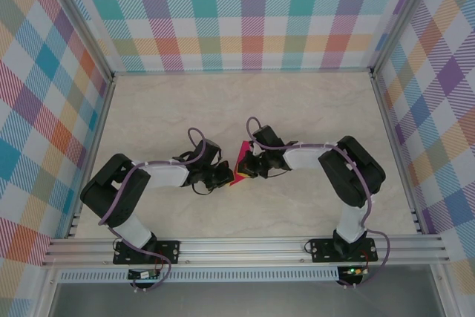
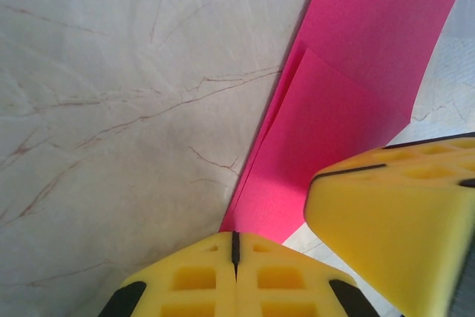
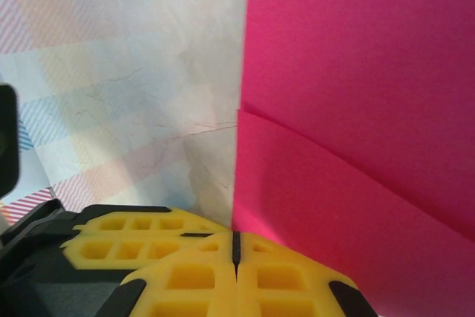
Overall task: Fold a paper plane with a square sheet of paper (pick it up from the middle)
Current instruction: Third fold the triangle at the center of the table.
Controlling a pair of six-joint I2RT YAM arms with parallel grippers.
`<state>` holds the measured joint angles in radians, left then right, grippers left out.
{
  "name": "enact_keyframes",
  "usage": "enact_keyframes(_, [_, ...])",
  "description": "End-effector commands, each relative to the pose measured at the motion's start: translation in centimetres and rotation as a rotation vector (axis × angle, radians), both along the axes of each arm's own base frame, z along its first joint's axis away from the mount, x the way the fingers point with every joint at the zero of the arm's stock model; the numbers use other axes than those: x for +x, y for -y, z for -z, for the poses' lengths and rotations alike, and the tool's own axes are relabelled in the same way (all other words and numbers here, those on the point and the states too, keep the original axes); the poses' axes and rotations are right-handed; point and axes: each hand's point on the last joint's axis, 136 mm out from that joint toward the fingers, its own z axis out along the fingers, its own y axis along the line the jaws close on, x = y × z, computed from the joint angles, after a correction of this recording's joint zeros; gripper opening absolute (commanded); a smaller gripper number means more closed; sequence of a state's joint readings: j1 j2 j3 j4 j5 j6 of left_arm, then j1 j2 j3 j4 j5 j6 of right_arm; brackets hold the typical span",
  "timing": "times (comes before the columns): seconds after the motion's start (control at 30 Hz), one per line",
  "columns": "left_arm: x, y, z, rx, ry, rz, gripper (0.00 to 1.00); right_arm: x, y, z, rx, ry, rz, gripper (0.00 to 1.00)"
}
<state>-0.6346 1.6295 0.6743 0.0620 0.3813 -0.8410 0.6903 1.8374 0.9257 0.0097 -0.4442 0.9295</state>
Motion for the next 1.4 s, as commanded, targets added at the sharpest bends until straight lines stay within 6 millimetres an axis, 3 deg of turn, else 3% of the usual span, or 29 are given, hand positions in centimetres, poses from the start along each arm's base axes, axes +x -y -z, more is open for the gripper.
enact_keyframes(0.0, [-2.3,-2.4,2.6,0.124,-0.077,-0.002,0.00,-1.2,0.0,1.5,-0.001,-0.047,-0.013,0.00])
enact_keyframes(0.3, [-2.2,-2.5,2.7,0.132,-0.076,-0.005,0.00,-2.4,-0.7,1.4,0.021,-0.049,-0.048,0.00])
enact_keyframes(0.43, [-2.4,-2.9,2.8,0.153,-0.084,-0.011,0.00,-2.4,0.0,2.1,-0.029,-0.050,-0.042,0.00])
enact_keyframes(0.7, [-3.7,-4.6,4.1,0.239,-0.139,-0.014,0.00,-0.9,6.2,4.1,-0.141,-0.051,0.100,0.00])
enact_keyframes(0.93, [-4.3,-5.0,4.7,0.244,-0.144,-0.008,0.00,1.2,9.7,2.2,-0.148,-0.009,0.190,0.00])
enact_keyframes(1.13, [-2.5,-2.9,2.0,0.170,-0.057,0.051,0.00,2.0,8.8,-1.2,-0.087,0.034,0.165,0.00])
enact_keyframes(1.23, [-0.5,-1.1,-1.5,0.121,0.052,0.089,0.06,1.6,8.9,-1.9,-0.069,0.022,0.180,0.00])
enact_keyframes(1.27, [0.2,-0.7,-2.8,0.109,0.089,0.091,0.10,1.4,9.0,-2.0,-0.067,0.014,0.190,0.03])
enact_keyframes(1.37, [1.9,0.0,-5.0,0.091,0.163,0.076,0.26,0.8,8.9,-2.1,-0.045,-0.026,0.213,0.28])
